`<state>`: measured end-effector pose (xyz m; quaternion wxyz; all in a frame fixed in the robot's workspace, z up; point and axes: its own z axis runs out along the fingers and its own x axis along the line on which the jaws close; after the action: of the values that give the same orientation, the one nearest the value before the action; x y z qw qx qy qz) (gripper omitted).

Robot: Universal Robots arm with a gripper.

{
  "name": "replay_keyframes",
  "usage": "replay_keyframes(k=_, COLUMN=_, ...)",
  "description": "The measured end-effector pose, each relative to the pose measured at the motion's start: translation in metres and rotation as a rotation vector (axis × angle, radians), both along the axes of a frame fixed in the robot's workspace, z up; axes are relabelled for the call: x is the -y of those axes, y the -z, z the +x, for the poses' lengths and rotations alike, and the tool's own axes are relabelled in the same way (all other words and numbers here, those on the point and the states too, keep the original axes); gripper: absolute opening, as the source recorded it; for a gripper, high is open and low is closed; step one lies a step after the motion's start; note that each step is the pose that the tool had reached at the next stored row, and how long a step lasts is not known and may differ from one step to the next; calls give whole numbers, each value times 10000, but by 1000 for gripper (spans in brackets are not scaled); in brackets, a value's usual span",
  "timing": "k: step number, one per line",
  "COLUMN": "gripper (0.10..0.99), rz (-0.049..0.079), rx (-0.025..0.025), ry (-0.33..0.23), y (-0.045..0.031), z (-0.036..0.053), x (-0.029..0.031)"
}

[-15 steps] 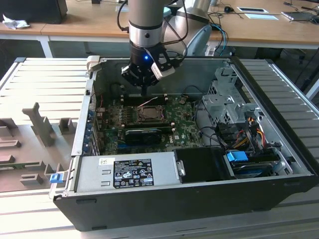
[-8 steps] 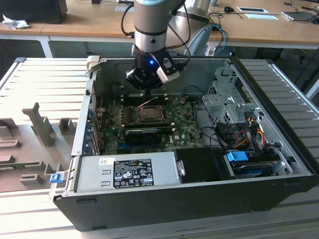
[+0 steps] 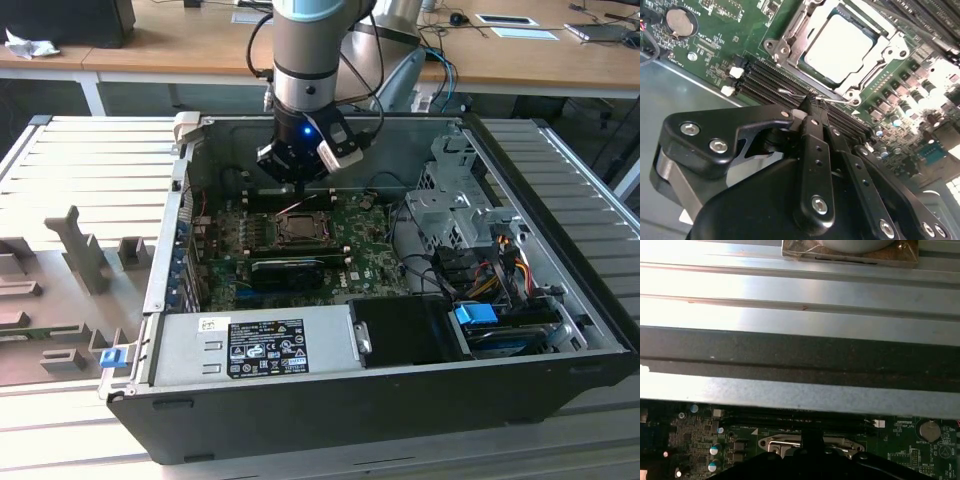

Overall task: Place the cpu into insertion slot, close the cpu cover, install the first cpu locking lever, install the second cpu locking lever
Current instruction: 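Install the first cpu locking lever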

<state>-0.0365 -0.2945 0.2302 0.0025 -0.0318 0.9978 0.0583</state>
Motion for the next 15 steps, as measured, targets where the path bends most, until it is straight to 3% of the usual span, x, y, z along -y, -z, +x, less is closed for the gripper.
replay_keyframes(k=3, gripper=106, rz=55, rx=2, ry=15, y=17, z=3, x=-1)
replay_keyframes(k=15, gripper=106, rz=55, rx=3, ry=55, y=89, z=111, x=-24)
